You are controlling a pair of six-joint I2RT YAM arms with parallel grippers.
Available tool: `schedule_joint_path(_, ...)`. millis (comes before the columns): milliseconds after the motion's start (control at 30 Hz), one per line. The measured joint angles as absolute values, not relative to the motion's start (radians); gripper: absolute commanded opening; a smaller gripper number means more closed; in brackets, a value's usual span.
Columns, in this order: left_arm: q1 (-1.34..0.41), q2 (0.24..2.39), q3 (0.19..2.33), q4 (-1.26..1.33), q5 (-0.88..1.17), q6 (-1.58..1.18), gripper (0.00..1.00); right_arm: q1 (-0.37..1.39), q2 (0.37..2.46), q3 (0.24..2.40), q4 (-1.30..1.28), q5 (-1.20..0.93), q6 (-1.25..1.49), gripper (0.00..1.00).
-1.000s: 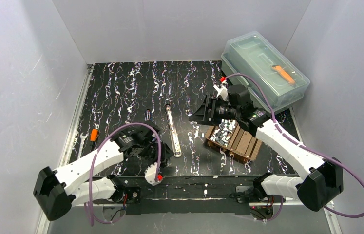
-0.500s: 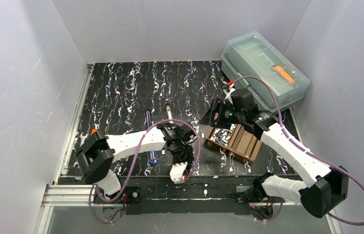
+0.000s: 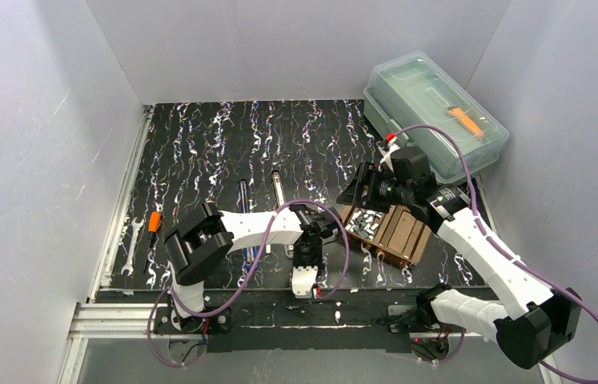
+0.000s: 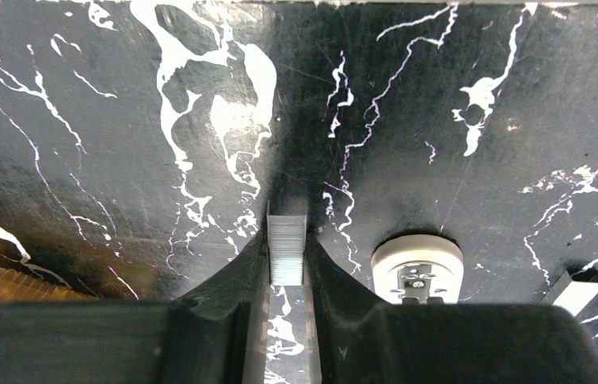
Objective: Load the staples into the stapler
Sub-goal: Place the staple at the center of the board, then pick up the staple from the center of the board.
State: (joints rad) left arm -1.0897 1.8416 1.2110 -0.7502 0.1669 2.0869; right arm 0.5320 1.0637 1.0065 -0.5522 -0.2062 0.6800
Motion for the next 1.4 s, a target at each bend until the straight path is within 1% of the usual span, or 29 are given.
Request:
schedule_joint_path(200, -1.106, 1.846, 1.221, -0.757, 0.126, 2.066, 0.48, 0.529, 1.064, 1.007, -0.551, -0.227, 0.681, 0.74)
schedule_joint_path(467, -1.119, 1.843, 1.224, -0.755, 0.128, 2.019, 0.58, 0.529, 1.064, 1.007, -0.551, -0.236, 0.682, 0.74)
schedule_joint_path(567, -1.125, 1.822, 1.216, -0.742, 0.131, 1.992, 0.59, 0.527, 1.066, 1.007, -0.551, -0.236, 0.681, 0.74)
schedule_joint_path(700, -1.133, 1.737, 1.188, -0.726, 0.139, 1.942, 0.6, 0.516, 1.085, 1.013, -0.553, -0.234, 0.68, 0.74)
schedule_joint_path(833, -1.141, 1.574, 1.135, -0.71, 0.15, 1.875, 0.62, 0.51, 1.116, 1.046, -0.554, -0.231, 0.676, 0.74)
schedule_joint_path(1000, -1.143, 1.265, 1.033, -0.699, 0.164, 1.769, 0.62, 0.506, 1.14, 1.079, -0.546, -0.226, 0.677, 0.74)
schedule_joint_path(1100, -1.143, 1.093, 0.96, -0.673, 0.169, 1.683, 0.61, 0.521, 1.179, 1.079, -0.544, -0.179, 0.685, 0.75)
schedule_joint_path(1167, -1.143, 0.956, 0.889, -0.642, 0.169, 1.614, 0.62, 0.555, 1.213, 1.079, -0.545, -0.128, 0.69, 0.75)
schedule_joint_path(1267, -1.143, 0.783, 0.805, -0.601, 0.163, 1.512, 0.62, 0.658, 1.277, 1.079, -0.546, -0.028, 0.702, 0.74)
schedule_joint_path(1400, -1.143, 0.68, 0.774, -0.559, 0.129, 1.417, 0.62, 0.802, 1.376, 1.1, -0.553, 0.11, 0.715, 0.71)
